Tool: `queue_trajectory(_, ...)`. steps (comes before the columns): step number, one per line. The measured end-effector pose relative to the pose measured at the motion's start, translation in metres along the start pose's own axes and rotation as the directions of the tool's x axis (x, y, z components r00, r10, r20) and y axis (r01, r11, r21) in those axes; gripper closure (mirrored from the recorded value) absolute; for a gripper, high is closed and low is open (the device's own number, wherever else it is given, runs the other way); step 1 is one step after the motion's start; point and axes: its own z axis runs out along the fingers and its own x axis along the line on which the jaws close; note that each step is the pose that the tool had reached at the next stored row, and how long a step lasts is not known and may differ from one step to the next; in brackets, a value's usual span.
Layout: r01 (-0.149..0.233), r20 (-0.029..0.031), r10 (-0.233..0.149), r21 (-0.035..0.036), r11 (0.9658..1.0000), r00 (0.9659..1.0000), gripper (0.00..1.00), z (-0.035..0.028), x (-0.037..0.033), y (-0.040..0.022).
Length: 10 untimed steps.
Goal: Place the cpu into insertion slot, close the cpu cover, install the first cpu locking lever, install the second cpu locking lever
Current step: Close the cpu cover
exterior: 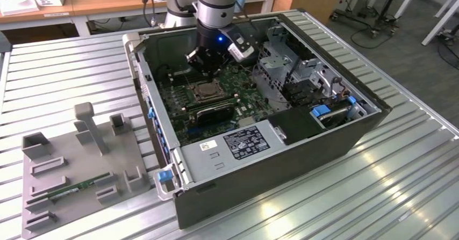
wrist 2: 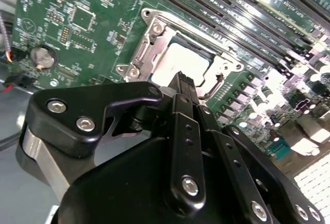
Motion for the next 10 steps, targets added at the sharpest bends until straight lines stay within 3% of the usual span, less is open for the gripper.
queue_trajectory(10, 0.030, -0.0017, -0.030, 0.0000, 0.9995, 0.9995, 0.89, 0.0016, 0.0145, -0.0045)
